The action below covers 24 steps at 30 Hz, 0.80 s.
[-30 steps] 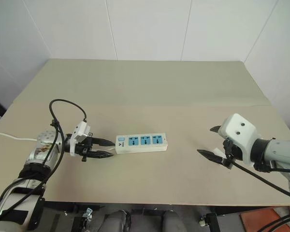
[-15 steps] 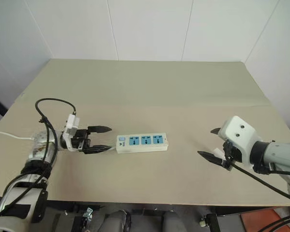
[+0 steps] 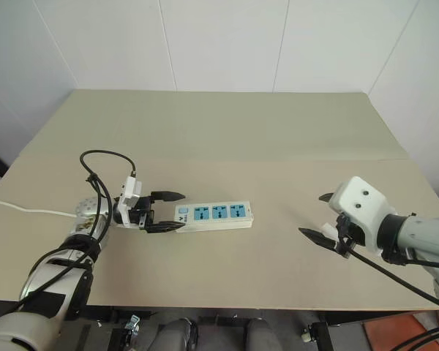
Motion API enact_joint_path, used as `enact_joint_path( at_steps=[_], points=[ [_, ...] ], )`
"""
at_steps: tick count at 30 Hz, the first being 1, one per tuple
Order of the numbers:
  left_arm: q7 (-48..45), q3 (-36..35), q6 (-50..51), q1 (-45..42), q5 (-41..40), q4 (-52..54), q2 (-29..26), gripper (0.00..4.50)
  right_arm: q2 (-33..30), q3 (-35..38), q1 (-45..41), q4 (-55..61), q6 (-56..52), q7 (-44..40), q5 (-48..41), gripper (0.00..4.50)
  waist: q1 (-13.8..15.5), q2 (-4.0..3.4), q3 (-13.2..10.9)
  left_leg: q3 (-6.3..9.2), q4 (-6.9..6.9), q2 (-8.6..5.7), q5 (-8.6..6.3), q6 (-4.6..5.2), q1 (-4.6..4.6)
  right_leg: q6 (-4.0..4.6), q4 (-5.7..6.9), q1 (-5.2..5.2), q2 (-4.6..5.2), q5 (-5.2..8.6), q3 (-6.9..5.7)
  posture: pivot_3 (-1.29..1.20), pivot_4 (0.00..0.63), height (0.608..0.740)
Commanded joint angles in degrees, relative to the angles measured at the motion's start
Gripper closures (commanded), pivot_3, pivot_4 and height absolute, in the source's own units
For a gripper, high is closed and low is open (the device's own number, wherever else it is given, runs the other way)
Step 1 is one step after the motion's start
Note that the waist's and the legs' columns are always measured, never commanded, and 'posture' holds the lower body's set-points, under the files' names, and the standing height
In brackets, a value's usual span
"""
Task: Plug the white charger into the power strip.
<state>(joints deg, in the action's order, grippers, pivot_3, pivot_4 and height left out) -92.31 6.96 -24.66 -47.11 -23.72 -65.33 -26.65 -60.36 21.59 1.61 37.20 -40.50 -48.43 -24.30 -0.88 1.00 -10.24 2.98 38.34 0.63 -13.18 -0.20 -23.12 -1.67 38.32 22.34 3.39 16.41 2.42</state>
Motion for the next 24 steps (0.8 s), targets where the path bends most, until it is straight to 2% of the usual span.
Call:
enact_joint_path(
  at_steps=[1, 6, 11, 20, 24],
  points=[
    [-0.2, 1.0, -0.3, -0.9, -1.6, 0.5, -0.2, 0.03, -0.5, 3.1, 0.2, 2.0, -0.3, 0.2, 0.1, 0.00, 0.0, 0.00, 0.0, 0.00, 0.00, 0.00, 0.00, 0.00, 0.00, 0.00, 0.01, 0.00, 0.00, 0.00, 0.00, 0.00, 0.150, 0.740],
    [-0.2, 1.0, -4.2, -1.1, 2.1, -3.0, -0.1, 0.03, -0.5, 3.2, -0.4, 2.3, -1.1, 0.6, -0.3, 0.00, 0.0, 0.00, 0.0, 0.00, 0.00, 0.00, 0.00, 0.00, 0.00, 0.00, 0.01, 0.00, 0.00, 0.00, 0.00, 0.00, 0.150, 0.740],
    [-0.2, -2.0, -6.6, -1.4, 5.4, -6.2, 1.5, 0.03, -0.4, 2.9, -0.6, 2.4, -1.3, 0.7, -0.2, 0.00, 0.1, 0.01, 0.0, 0.00, 0.00, -0.01, 0.00, 0.00, 0.01, 0.00, 0.00, -0.01, 0.01, 0.00, 0.00, 0.00, 0.150, 0.740],
    [1.5, -6.5, -7.5, -2.3, 10.0, -8.0, 4.9, 0.03, -0.7, 2.5, -1.6, 1.8, -1.6, 0.7, 0.1, 0.00, 0.5, 0.01, 0.0, 0.01, 0.01, -0.06, 0.00, 0.00, 0.00, -0.01, 0.00, -0.03, 0.04, 0.00, -0.01, 0.00, 0.150, 0.740],
    [2.9, -6.5, -8.5, -2.9, 13.4, -8.3, 5.4, 0.03, -0.6, 2.4, -1.9, 2.0, -1.9, 1.2, 0.1, 0.00, 0.7, 0.01, 0.0, 0.02, 0.02, -0.07, 0.00, 0.00, 0.03, -0.01, 0.01, -0.04, 0.04, 0.00, -0.02, 0.00, 0.150, 0.740]
  ],
)
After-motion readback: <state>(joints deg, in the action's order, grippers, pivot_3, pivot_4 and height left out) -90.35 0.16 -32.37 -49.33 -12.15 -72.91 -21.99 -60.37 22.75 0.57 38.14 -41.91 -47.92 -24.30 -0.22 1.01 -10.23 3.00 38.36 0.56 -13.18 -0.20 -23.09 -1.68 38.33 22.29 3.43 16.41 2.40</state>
